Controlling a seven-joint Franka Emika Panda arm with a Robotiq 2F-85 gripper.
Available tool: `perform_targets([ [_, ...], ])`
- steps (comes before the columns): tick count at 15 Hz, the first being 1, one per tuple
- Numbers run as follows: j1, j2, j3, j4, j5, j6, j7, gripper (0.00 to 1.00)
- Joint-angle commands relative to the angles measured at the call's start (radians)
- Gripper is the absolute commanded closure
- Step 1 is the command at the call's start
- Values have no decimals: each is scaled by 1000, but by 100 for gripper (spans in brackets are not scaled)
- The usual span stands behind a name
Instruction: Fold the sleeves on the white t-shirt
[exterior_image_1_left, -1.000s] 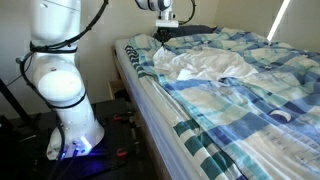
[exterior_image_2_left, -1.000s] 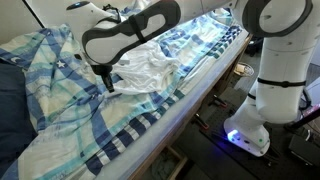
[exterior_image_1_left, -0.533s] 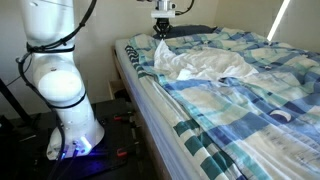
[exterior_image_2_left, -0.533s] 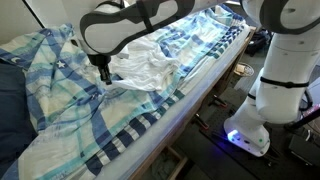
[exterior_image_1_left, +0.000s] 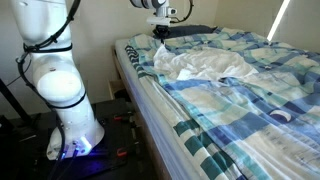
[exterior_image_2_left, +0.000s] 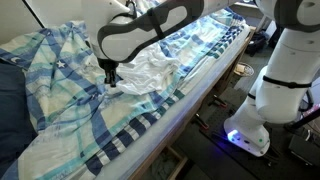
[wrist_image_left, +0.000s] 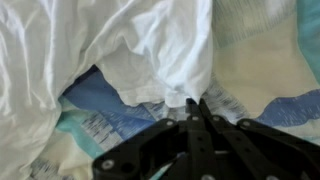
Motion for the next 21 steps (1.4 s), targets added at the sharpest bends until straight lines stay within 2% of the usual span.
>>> perform_targets([
  [1, -4, -117, -14, -177, 25, 131, 100, 99],
  [4, -2, -174, -22, -257, 7, 185, 175, 99],
  [11, -12, -300, -39, -378, -1, 193, 260, 99],
  [12, -13, -313, -41, -384, -11, 184, 256, 99],
  [13, -7, -251, -37, -325, 5, 163, 234, 99],
  [21, -20, -226, -46, -298, -18, 168, 235, 99],
])
